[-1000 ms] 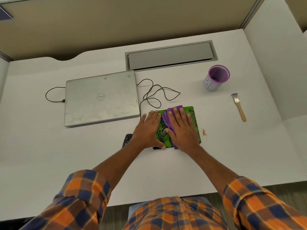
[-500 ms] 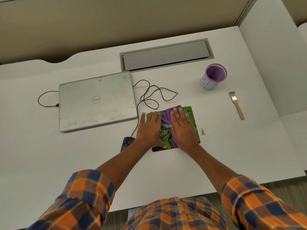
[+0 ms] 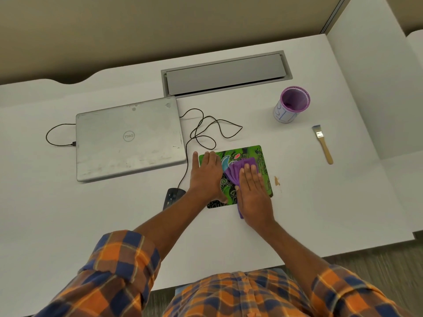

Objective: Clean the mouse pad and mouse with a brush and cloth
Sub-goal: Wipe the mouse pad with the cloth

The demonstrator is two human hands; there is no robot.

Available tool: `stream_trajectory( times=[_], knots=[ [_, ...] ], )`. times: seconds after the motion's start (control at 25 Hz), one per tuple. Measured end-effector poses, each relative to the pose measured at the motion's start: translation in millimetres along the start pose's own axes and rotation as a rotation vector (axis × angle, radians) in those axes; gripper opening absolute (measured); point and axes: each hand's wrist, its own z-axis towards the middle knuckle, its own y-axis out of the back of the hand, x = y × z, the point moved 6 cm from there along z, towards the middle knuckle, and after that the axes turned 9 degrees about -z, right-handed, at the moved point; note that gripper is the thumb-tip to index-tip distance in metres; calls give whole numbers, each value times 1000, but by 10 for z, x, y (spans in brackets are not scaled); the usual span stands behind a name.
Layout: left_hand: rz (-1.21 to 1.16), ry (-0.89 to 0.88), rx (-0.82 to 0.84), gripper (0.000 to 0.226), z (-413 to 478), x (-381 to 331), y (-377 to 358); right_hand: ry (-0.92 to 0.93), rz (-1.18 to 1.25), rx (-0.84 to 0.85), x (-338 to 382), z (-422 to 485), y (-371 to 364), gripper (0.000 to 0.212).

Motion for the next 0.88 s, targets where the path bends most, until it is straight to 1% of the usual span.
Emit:
stream_trajectory(
  times=[0.08,0.24,0.32,0.52,0.64,0.8,0.88],
  knots=[
    [-19,4,2,148,-2,9,-14,-16,-19,41,-78,190,46,59],
    [-19,1,4,149,-18,9,-4,-147,-30,142,-291,754,120,58],
    [-24,-2,-2,149,-19,20,-2,-140,-46,120,-254,650,118,58],
    [-49,-13,-2,150,-24,40,-28,-113,5,-4,-20,-116,95,57],
    [-100,-17,3,151,-31,68,-64,-91,14,8,-71,114,136,56],
    [-122,-29,-12,151,-34,71,-86,-141,44,52,-97,597,140,55],
    [-125,-30,-5,151,-32,93,-91,-119,28,18,-55,575,110,56]
  ],
)
